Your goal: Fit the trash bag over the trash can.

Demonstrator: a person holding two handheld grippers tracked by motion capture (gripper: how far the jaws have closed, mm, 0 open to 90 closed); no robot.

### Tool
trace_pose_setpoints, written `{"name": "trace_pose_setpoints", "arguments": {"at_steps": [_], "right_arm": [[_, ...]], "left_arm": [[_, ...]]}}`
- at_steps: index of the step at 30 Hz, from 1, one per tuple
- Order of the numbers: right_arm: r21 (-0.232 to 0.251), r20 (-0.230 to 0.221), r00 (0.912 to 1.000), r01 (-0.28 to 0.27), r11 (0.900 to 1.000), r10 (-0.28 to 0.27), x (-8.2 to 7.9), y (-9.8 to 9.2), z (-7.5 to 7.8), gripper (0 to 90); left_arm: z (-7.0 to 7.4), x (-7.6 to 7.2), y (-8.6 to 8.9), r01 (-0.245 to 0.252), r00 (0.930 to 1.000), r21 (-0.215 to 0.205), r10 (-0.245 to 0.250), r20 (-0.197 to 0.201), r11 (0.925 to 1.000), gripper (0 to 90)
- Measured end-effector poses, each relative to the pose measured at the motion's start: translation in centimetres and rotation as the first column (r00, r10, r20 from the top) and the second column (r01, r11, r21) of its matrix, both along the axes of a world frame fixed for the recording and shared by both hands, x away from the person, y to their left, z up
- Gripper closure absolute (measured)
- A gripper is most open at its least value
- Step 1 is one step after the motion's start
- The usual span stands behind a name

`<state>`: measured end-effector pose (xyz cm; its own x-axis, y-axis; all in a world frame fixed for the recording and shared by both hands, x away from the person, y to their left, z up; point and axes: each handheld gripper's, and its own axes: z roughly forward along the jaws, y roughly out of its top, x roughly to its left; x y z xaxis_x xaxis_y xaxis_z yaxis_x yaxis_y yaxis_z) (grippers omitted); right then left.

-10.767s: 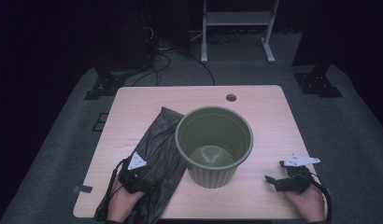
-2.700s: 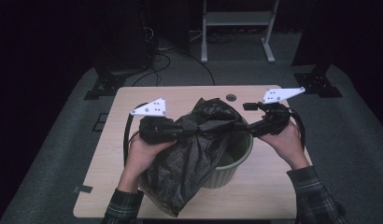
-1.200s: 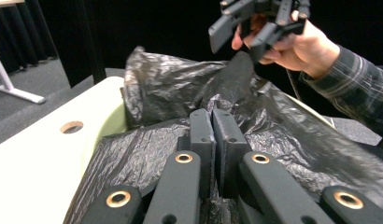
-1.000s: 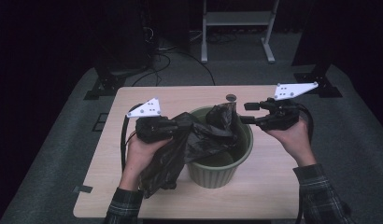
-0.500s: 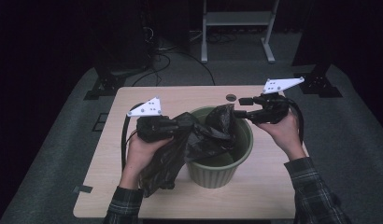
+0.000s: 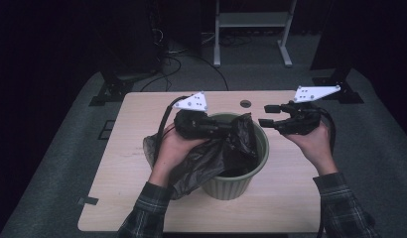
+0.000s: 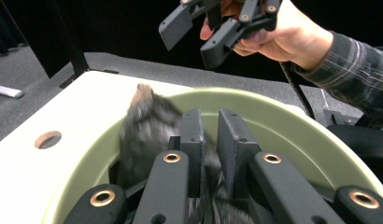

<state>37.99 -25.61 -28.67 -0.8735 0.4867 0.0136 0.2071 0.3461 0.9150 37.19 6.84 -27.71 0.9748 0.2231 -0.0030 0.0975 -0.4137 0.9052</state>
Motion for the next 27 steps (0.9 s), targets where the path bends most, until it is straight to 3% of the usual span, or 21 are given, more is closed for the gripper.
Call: {"name": "trace_pose_setpoints", "arguments": {"at_steps": [3, 4, 6, 7, 8, 11, 18, 27], "right_arm": [[0.003, 0.0, 1.0, 0.003, 1.0, -0.003, 0.0, -0.2, -0.1, 41.4], [0.005, -0.005, 1.0, 0.004, 1.0, -0.004, -0.1, -0.4, -0.2, 41.4], [0.003, -0.005, 1.0, 0.005, 1.0, -0.005, -0.1, -0.4, -0.2, 41.4], [0.002, -0.002, 1.0, 0.003, 1.0, -0.003, -0.1, -0.4, -0.2, 41.4], [0.003, -0.004, 1.0, 0.004, 1.0, -0.004, -0.1, -0.4, -0.3, 41.4], [0.009, -0.002, 1.0, 0.0, 1.0, 0.0, -0.3, -0.5, -0.3, 41.4], [-0.001, -0.012, 0.9999, -0.01, 1.0, 0.01, -0.8, -0.1, -0.8, 41.2], [0.002, -0.022, 0.9995, -0.022, 1.0, 0.022, -0.9, 0.3, -1.4, 40.5]], "left_arm": [[0.4, 0.3, -0.8, -0.004, 1.0, 0.005, 0.004, 0.004, 1.0, 76.0], [0.5, 0.3, -0.9, -0.011, 0.9999, 0.005, 0.011, 0.008, 0.9999, 68.2], [0.6, 0.2, -0.9, -0.02, 0.9997, 0.008, 0.02, 0.017, 0.9998, 66.0], [0.7, 0.0, -0.7, -0.031, 0.9993, 0.003, 0.031, 0.022, 0.9995, 55.4], [0.8, -0.1, -0.4, -0.036, 0.9991, -0.003, 0.036, 0.021, 0.9993, 55.4], [1.3, -0.7, 0.8, -0.051, 0.9987, -0.024, 0.051, 0.007, 0.9984, 45.9], [1.8, -2.3, 5.4, -0.098, 0.995, -0.038, 0.098, 0.016, 0.9945, 41.0], [0.8, -2.9, 11.5, -0.191, 0.9816, -0.085, 0.191, -0.005, 0.9779, 36.8]]}}
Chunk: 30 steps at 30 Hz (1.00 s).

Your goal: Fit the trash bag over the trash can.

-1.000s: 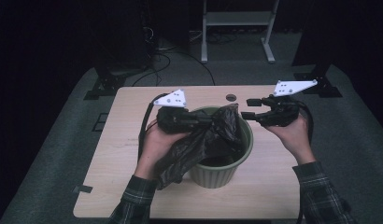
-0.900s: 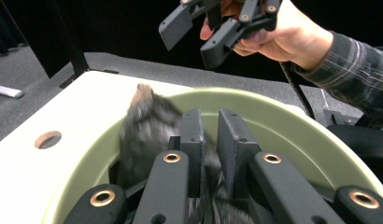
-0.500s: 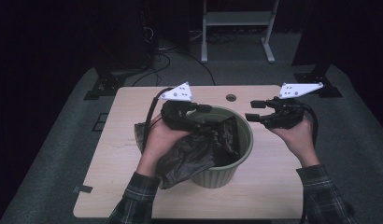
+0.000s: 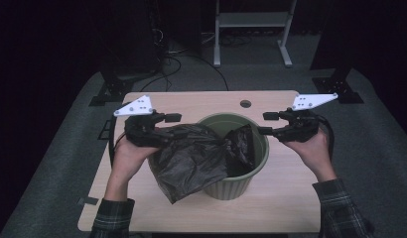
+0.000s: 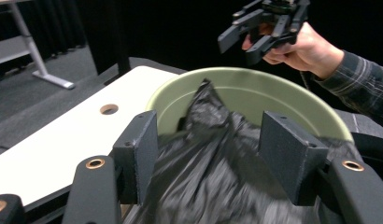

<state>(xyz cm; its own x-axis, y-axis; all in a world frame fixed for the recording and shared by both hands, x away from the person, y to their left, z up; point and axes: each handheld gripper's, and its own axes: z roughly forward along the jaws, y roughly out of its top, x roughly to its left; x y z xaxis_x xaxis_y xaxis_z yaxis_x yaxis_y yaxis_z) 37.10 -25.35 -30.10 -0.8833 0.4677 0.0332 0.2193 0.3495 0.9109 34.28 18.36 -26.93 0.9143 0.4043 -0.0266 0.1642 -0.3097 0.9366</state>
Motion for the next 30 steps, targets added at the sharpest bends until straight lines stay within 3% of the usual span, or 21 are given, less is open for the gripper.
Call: {"name": "trace_pose_setpoints", "arguments": {"at_steps": [6, 10, 20, 23, 26, 30], "right_arm": [[-0.003, 0.003, 1.0, -0.006, 1.0, 0.006, -0.2, 0.2, 0.1, 40.4], [0.0, 0.004, 1.0, -0.009, 1.0, 0.009, -0.3, 0.2, 0.1, 40.4], [-0.002, 0.01, 0.9999, -0.012, 1.0, 0.012, -0.3, 0.2, 0.2, 40.4], [-0.002, 0.009, 0.9999, -0.009, 1.0, 0.009, -0.3, 0.2, 0.3, 40.4], [-0.004, 0.009, 0.9999, -0.009, 1.0, 0.009, -0.3, 0.1, 0.3, 40.4], [-0.005, 0.01, 0.9999, -0.01, 1.0, 0.01, -0.4, 0.1, 0.4, 40.4]], "left_arm": [[-1.3, 0.4, 3.0, -0.059, 0.9981, 0.0, 0.059, -0.017, 0.9982, 36.5], [-2.2, 0.7, 4.2, -0.072, 0.9968, -0.014, 0.072, -0.035, 0.9973, 36.7], [-4.1, 0.9, 4.7, -0.07, 0.9953, -0.002, 0.069, -0.067, 0.9976, 43.4], [-4.3, 0.9, 4.6, -0.063, 0.9959, 0.0, 0.063, -0.066, 0.998, 53.1], [-4.3, 0.7, 4.1, -0.031, 0.998, 0.003, 0.031, -0.054, 0.9995, 77.0], [-3.5, 0.5, 3.2, -0.022, 0.9994, -0.013, 0.022, -0.026, 0.9997, 88.0]]}}
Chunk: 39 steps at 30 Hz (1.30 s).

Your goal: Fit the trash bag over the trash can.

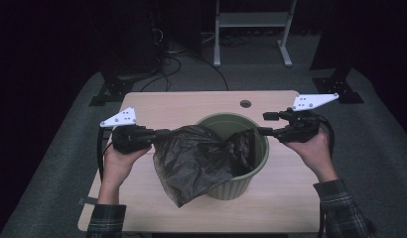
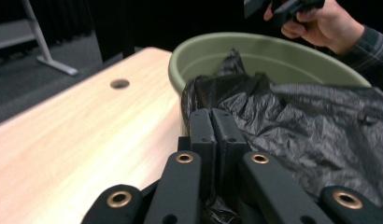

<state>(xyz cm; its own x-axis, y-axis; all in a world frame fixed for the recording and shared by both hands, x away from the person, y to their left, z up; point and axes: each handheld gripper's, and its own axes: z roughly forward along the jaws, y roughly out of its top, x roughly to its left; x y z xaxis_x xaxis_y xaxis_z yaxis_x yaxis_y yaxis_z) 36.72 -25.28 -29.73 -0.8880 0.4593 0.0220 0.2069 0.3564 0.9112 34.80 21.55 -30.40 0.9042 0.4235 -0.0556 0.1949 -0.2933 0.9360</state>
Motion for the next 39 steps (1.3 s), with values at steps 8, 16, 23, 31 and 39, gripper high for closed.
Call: {"name": "trace_pose_setpoints", "arguments": {"at_steps": [8, 16, 23, 31, 39], "right_arm": [[0.002, 0.01, 0.9997, -0.021, 1.0, 0.021, -0.5, 0.4, 0.2, 40.3], [0.001, 0.02, 0.9983, -0.054, 0.999, 0.054, -1.0, 1.2, 0.7, 39.8], [0.003, 0.039, 0.9944, -0.099, 0.995, 0.099, -1.2, 3.0, 1.6, 39.5], [-0.017, 0.017, 0.9853, -0.17, 0.985, 0.17, -0.5, 5.5, 1.7, 51.4], [-0.072, 0.025, 0.9872, -0.155, 0.985, 0.157, -0.4, 5.4, 1.2, 89.5]], "left_arm": [[2.4, 1.1, -3.7, 0.016, 0.9988, -0.04, -0.014, 0.047, 0.9991, 88.3], [3.2, 2.1, -9.0, 0.09, 0.9941, -0.011, -0.089, 0.062, 0.9959, 88.2], [3.5, 1.9, -12.4, 0.16, 0.9848, 0.009, -0.16, 0.067, 0.9871, 88.2], [3.8, 1.3, -13.9, 0.21, 0.9749, -0.001, -0.209, 0.077, 0.9778, 87.4], [3.8, 0.9, -11.8, 0.143, 0.9864, -0.034, -0.139, 0.088, 0.9892, 57.5]]}}
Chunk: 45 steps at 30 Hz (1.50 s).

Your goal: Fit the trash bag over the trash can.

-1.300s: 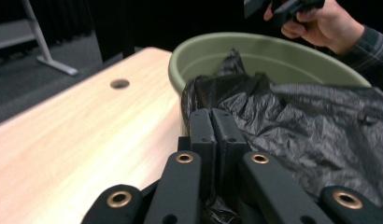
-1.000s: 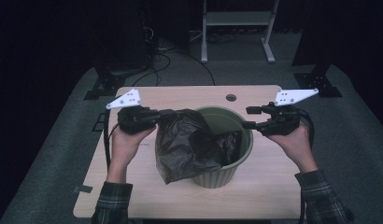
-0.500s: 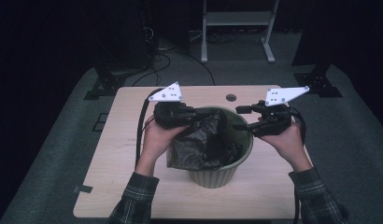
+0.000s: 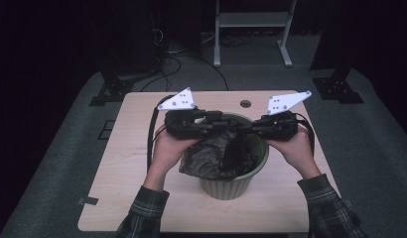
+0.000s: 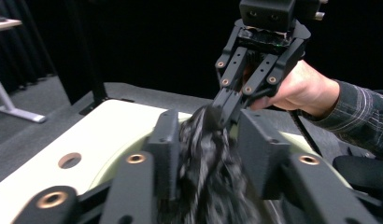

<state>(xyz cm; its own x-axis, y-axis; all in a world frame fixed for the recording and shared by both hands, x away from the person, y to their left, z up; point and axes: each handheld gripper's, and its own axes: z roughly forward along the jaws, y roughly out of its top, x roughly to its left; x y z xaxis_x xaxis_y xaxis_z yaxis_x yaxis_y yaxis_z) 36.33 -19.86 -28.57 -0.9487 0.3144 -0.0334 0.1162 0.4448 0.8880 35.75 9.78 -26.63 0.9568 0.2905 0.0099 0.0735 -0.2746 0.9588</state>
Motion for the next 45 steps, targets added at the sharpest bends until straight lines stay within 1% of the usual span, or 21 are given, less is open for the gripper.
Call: {"name": "trace_pose_setpoints", "arguments": {"at_steps": [1, 2, 5, 9, 10, 12, 14, 18, 23, 28, 32, 33, 35, 36, 37, 38, 40, 41, 43, 44, 45], "right_arm": [[-0.004, -0.001, 1.0, 0.009, 1.0, -0.009, 0.1, -0.2, 0.0, 89.4], [-0.005, -0.002, 0.9998, 0.019, 1.0, -0.019, 0.2, -0.4, 0.0, 89.4], [-0.004, -0.002, 0.999, 0.045, 0.999, -0.045, 0.5, -1.0, -0.1, 89.4], [0.001, -0.009, 0.9953, 0.096, 0.995, -0.096, 1.3, -1.8, -0.4, 89.3], [0.001, -0.009, 0.9953, 0.096, 0.995, -0.096, 1.3, -1.8, -0.4, 89.3], [-0.004, -0.009, 0.9926, 0.121, 0.993, -0.121, 1.7, -1.8, -0.7, 89.3], [-0.006, -0.006, 0.9915, 0.13, 0.992, -0.13, 1.9, -1.9, -0.7, 89.3], [-0.004, -0.005, 0.9892, 0.147, 0.989, -0.147, 2.1, -2.1, -0.8, 89.3], [0.006, 0.004, 0.9881, 0.154, 0.988, -0.154, 2.0, -2.7, -0.3, 89.3], [0.012, 0.012, 0.9884, 0.151, 0.988, -0.151, 1.8, -2.9, 0.2, 89.2], [0.014, 0.017, 0.9889, 0.148, 0.989, -0.148, 1.7, -3.0, 0.3, 89.2], [0.014, 0.017, 0.9887, 0.148, 0.989, -0.149, 1.6, -3.1, 0.4, 89.2], [0.018, 0.015, 0.9885, 0.15, 0.988, -0.151, 1.6, -3.1, 0.4, 87.2], [0.018, 0.01, 0.9884, 0.152, 0.988, -0.152, 1.6, -3.2, 0.4, 82.5], [0.019, 0.001, 0.9884, 0.152, 0.988, -0.152, 1.7, -3.2, 0.4, 75.7], [0.018, -0.003, 0.9879, 0.155, 0.988, -0.155, 1.7, -3.2, 0.4, 70.9], [0.013, 0.005, 0.9862, 0.166, 0.986, -0.166, 1.4, -3.3, 0.5, 64.7], [0.02, 0.011, 0.9858, 0.167, 0.986, -0.168, 1.2, -3.4, 0.7, 60.5], [0.04, 0.018, 0.9848, 0.172, 0.984, -0.173, 0.7, -3.6, 1.2, 57.5], [0.047, 0.026, 0.9849, 0.17, 0.984, -0.171, 0.4, -3.8, 1.5, 55.2], [0.056, 0.031, 0.9841, 0.173, 0.983, -0.175, 0.1, -3.9, 1.9, 54.8]], "left_arm": [[-0.1, 0.0, 0.7, -0.003, 1.0, -0.005, 0.003, -0.005, 1.0, 55.4], [-0.2, -0.1, 1.5, -0.019, 0.9997, -0.009, 0.019, -0.012, 0.9998, 53.9], [-0.7, -0.4, 3.8, -0.045, 0.9988, -0.029, 0.044, -0.023, 0.9986, 52.0], [-1.5, -0.9, 6.2, -0.076, 0.9965, -0.034, 0.074, -0.038, 0.9965, 49.7], [-1.8, -1.1, 6.8, -0.078, 0.9961, -0.035, 0.076, -0.045, 0.9964, 49.7], [-2.3, -1.4, 7.6, -0.089, 0.9948, -0.036, 0.087, -0.051, 0.9953, 48.0], [-2.8, -1.9, 8.3, -0.089, 0.9944, -0.038, 0.086, -0.06, 0.9953, 47.5], [-3.8, -2.6, 8.9, -0.081, 0.9946, -0.025, 0.079, -0.068, 0.9964, 45.6], [-4.6, -2.5, 8.5, -0.062, 0.9944, -0.008, 0.061, -0.087, 0.9981, 43.3], [-4.6, -2.2, 6.9, -0.024, 0.996, 0.005, 0.024, -0.086, 0.9997, 41.6], [-4.7, -1.9, 5.6, 0.014, 0.9951, 0.015, -0.013, -0.098, 0.9998, 42.3], [-4.8, -1.8, 5.2, 0.036, 0.9941, 0.024, -0.034, -0.103, 0.9991, 47.2], [-4.7, -1.7, 4.7, 0.061, 0.9941, 0.036, -0.058, -0.092, 0.9975, 64.8], [-4.7, -1.8, 4.3, 0.066, 0.9944, 0.048, -0.061, -0.086, 0.9967, 73.6], [-4.7, -1.8, 4.0, 0.069, 0.9947, 0.057, -0.065, -0.08, 0.996, 81.2], [-4.6, -1.8, 3.7, 0.07, 0.995, 0.059, -0.066, -0.075, 0.9958, 85.3], [-4.5, -1.8, 3.5, 0.065, 0.9959, 0.066, -0.061, -0.067, 0.9957, 87.9], [-4.5, -1.8, 3.4, 0.064, 0.996, 0.069, -0.059, -0.067, 0.9956, 87.9], [-4.5, -1.8, 3.3, 0.06, 0.9964, 0.072, -0.055, -0.065, 0.9956, 87.9], [-4.5, -1.8, 3.2, 0.057, 0.9964, 0.065, -0.053, -0.067, 0.9962, 87.9], [-4.5, -1.8, 3.2, 0.057, 0.9964, 0.065, -0.053, -0.067, 0.9963, 87.9]]}}
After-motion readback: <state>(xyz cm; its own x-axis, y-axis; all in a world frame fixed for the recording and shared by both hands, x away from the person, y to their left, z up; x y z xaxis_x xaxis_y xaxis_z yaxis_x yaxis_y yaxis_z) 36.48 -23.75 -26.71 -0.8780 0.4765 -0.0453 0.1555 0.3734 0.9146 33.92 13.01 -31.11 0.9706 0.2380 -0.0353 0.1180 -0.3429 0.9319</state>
